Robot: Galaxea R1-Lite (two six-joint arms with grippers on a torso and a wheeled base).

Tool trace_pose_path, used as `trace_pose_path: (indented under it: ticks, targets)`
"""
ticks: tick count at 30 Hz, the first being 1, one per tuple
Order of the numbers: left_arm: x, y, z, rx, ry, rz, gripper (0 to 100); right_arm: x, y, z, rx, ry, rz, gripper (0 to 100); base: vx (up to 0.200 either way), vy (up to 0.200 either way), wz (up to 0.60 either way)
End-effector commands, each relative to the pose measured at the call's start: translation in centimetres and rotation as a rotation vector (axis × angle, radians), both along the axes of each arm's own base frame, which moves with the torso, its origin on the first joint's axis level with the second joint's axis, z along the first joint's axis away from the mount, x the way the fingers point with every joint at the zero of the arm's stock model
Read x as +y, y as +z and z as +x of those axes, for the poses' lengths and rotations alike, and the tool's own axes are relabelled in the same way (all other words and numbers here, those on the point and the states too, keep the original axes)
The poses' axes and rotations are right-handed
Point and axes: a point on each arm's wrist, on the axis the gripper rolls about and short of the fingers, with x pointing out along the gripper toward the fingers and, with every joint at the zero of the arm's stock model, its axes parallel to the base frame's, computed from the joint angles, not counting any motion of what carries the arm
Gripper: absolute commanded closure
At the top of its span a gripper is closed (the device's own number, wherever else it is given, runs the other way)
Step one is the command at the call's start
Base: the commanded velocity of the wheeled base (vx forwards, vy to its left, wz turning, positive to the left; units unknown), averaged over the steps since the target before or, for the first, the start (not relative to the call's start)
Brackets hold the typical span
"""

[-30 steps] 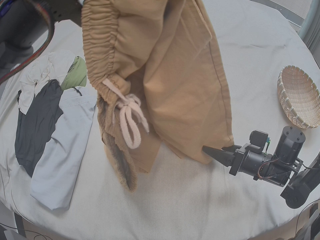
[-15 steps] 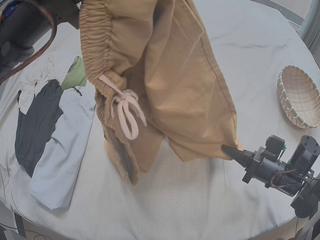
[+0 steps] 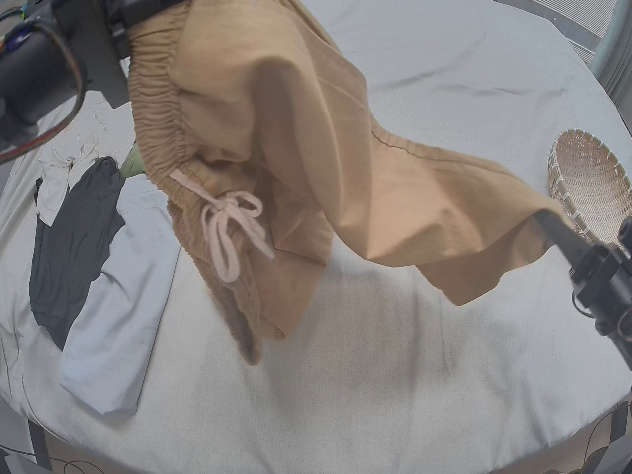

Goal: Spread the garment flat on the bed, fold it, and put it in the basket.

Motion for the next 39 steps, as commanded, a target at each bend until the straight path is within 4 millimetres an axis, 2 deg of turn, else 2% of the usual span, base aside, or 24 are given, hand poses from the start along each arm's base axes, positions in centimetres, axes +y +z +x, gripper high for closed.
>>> trace_pose_path:
  ticks: [1,5,10,11,12,16,19,22,24,27,29,31,32,39]
  targets:
    - [1.7,1.2,-1.0,0.016,0.032,-0.059,100,-1.8,4.8,-2.6,-0.138,-0.009,0.112,100,0.0,0.0,0.0]
    - [1.7,0.6,-0.9,0.088,0.031,-0.081,100,-2.8,6.2,-3.8,-0.123,-0.001,0.097,100,0.0,0.0,0.0]
    - [2.3,-3.1,0.0,0.248,0.076,-0.074,100,-3.9,4.4,-5.2,0.009,0.018,0.003,100,0.0,0.0,0.0]
    - [2.3,-3.1,0.0,0.248,0.076,-0.074,100,-3.9,4.4,-5.2,0.009,0.018,0.003,100,0.0,0.0,0.0]
    - [2.3,-4.8,0.6,0.276,0.097,-0.054,100,-4.0,3.8,-5.2,0.067,0.019,-0.024,100,0.0,0.0,0.0]
    - [2.4,-7.3,1.2,0.278,0.114,-0.066,100,-3.9,2.8,-4.1,0.156,-0.005,-0.045,100,0.0,0.0,0.0]
    - [2.7,-8.8,1.5,0.279,0.137,-0.064,100,-3.3,1.8,-2.4,0.226,-0.001,-0.073,100,0.0,0.0,0.0]
    - [3.0,-9.9,1.7,0.297,0.152,-0.056,100,-3.1,1.0,-1.8,0.264,0.02,-0.094,100,0.0,0.0,0.0]
    - [3.4,-11.9,2.6,0.336,0.192,-0.034,100,-2.7,-0.3,-1.1,0.322,0.062,-0.134,100,0.0,0.0,0.0]
    - [3.5,-12.7,3.1,0.337,0.206,-0.034,100,-2.6,-1.3,-0.7,0.365,0.067,-0.149,100,0.0,0.0,0.0]
    - [3.4,-13.7,3.7,0.326,0.212,-0.044,100,-2.6,-2.9,-1.0,0.424,0.087,-0.173,100,0.0,0.0,0.0]
    - [3.4,-13.7,3.7,0.326,0.212,-0.044,100,-2.6,-2.9,-1.0,0.424,0.087,-0.173,100,0.0,0.0,0.0]
    - [3.2,-14.7,3.9,0.293,0.208,-0.061,100,-2.4,-5.1,-1.4,0.508,0.125,-0.205,100,0.0,0.0,0.0]
    - [3.1,-15.4,4.0,0.27,0.203,-0.077,100,-2.3,-7.7,-1.2,0.628,0.128,-0.243,100,0.0,0.0,0.0]
